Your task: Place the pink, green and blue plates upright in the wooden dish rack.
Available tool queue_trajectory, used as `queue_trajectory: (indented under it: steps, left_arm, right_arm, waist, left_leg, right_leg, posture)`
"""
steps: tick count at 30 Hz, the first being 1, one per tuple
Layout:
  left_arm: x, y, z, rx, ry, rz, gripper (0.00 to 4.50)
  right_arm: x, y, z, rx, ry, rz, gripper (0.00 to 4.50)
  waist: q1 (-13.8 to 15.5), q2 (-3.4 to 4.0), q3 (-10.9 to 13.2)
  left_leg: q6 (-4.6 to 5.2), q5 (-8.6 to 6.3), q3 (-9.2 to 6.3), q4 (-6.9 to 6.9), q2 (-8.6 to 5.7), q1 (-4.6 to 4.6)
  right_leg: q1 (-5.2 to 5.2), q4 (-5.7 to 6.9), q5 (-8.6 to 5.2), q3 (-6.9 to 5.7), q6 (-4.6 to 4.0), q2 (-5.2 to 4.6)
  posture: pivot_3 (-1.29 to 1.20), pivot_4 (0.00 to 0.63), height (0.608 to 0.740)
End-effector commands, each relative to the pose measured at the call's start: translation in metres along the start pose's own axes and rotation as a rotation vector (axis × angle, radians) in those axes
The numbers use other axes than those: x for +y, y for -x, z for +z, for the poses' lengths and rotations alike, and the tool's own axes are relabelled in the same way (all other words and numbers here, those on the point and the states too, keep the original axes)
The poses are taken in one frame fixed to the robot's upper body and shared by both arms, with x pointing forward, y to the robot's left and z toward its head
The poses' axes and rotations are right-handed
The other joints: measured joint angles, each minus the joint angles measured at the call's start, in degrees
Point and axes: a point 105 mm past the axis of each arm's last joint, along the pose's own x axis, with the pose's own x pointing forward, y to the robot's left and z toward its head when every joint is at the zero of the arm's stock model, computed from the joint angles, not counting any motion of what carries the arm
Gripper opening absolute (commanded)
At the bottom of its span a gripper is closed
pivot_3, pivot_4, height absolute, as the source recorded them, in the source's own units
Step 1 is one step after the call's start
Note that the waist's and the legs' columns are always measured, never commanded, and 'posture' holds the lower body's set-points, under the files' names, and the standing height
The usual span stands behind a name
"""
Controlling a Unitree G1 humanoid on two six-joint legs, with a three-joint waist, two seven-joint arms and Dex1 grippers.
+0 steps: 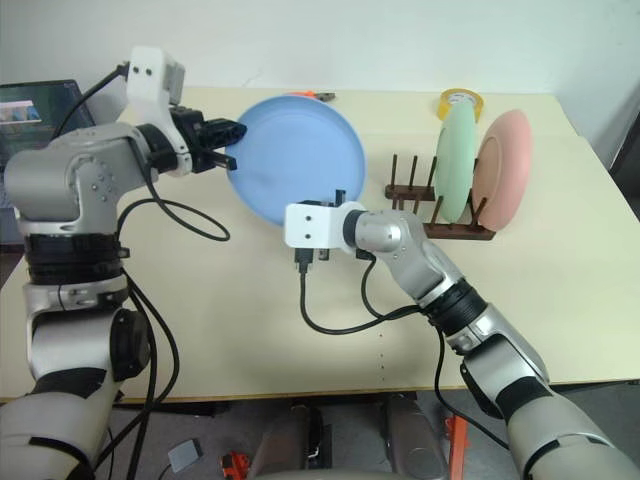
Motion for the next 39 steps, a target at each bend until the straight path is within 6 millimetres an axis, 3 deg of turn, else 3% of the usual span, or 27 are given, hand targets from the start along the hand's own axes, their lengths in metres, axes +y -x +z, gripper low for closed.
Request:
queue_trajectory:
  steps: [1, 3, 13, 17, 22, 26, 27, 30, 35, 39]
  left_arm:
    - [0.000, 0.007, 0.014, -0.047, -0.040, 0.002, 0.00]
    - [0.000, 0.007, 0.013, -0.046, -0.041, 0.003, 0.00]
    - [0.003, 0.006, 0.009, -0.017, -0.057, 0.016, 0.00]
    - [0.000, 0.005, 0.003, 0.002, -0.090, 0.000, 0.95]
    - [-0.003, 0.008, 0.007, -0.021, -0.112, -0.021, 2.77]
    - [-0.024, 0.020, 0.026, -0.145, -0.199, -0.161, 4.17]
    - [-0.031, 0.030, 0.035, -0.216, -0.195, -0.232, 4.17]
    - [-0.027, 0.055, 0.049, -0.342, -0.248, -0.275, 4.17]
    - [-0.028, 0.091, 0.042, -0.396, -0.345, -0.396, 4.17]
    - [-0.018, 0.095, 0.027, -0.372, -0.332, -0.383, 4.17]
  right_arm:
    - [-0.014, 0.003, 0.007, -0.027, 0.024, -0.051, 0.39]
    - [-0.013, 0.003, 0.007, -0.028, 0.024, -0.052, 0.04]
    - [-0.020, 0.006, 0.009, -0.047, 0.031, -0.081, 0.04]
    - [-0.021, 0.007, 0.014, -0.072, 0.028, -0.094, 0.00]
    - [-0.028, 0.008, 0.018, -0.096, 0.022, -0.123, 0.00]
    - [-0.032, 0.011, 0.020, -0.112, 0.018, -0.141, 0.00]
    - [-0.034, 0.012, 0.019, -0.113, 0.013, -0.145, 0.00]
    - [-0.042, 0.017, 0.017, -0.117, -0.014, -0.170, 0.00]
    - [-0.074, 0.042, 0.001, -0.099, -0.106, -0.262, 0.00]
    - [-0.099, 0.069, -0.002, -0.142, -0.205, -0.333, 0.00]
  waist:
    - [0.0, 0.00, 0.0]
    - [0.0, 0.00, 0.0]
    - [0.0, 0.00, 0.0]
    - [0.0, 0.00, 0.0]
    - [0.0, 0.00, 0.0]
    - [0.0, 0.00, 0.0]
    - [0.0, 0.00, 0.0]
    - [-0.3, 0.00, 0.0]
    - [-0.9, 0.00, 0.0]
    - [-0.5, -0.01, 0.0]
  left_leg:
    - [0.00, 0.00, 0.00, 0.00, 0.00, 0.00]
    - [0.00, 0.00, -0.01, -0.01, 0.00, 0.00]
    - [0.00, 0.00, -0.01, 0.00, 0.00, 0.00]
    - [0.00, 0.00, -0.01, 0.00, 0.00, 0.00]
    - [0.00, 0.00, 0.00, -0.01, 0.00, 0.00]
    - [-0.01, 0.00, -0.01, -0.02, 0.01, -0.02]
    - [-0.01, 0.00, -0.01, -0.02, 0.01, -0.01]
    - [-0.01, 0.00, 0.03, -0.03, 0.02, -0.01]
    - [-0.01, 0.00, 0.02, -0.05, 0.02, 0.05]
    - [0.00, 0.00, -0.04, 0.00, 0.03, 0.02]
  right_leg:
    - [0.00, 0.00, 0.00, 0.00, 0.00, 0.00]
    - [0.00, 0.00, 0.00, 0.00, -0.01, 0.00]
    - [0.01, 0.00, 0.00, 0.00, -0.02, -0.01]
    - [0.00, 0.00, -0.01, 0.00, -0.01, -0.01]
    - [0.00, 0.00, -0.01, 0.00, -0.02, -0.01]
    - [-0.01, -0.01, 0.00, 0.01, -0.06, -0.01]
    - [0.00, -0.02, 0.00, 0.03, -0.06, -0.02]
    - [-0.01, -0.03, 0.01, 0.05, -0.09, -0.03]
    - [0.00, 0.01, -0.03, 0.06, -0.09, -0.02]
    - [0.06, -0.01, -0.08, 0.03, 0.00, -0.07]
  posture:
    - [0.00, 0.150, 0.740]
    - [0.00, 0.150, 0.740]
    - [0.00, 0.150, 0.740]
    - [0.00, 0.150, 0.740]
    - [0.00, 0.150, 0.740]
    - [0.00, 0.150, 0.740]
    - [0.00, 0.150, 0.740]
    - [0.00, 0.150, 0.740]
    - [0.00, 0.150, 0.740]
    - [0.00, 0.150, 0.740]
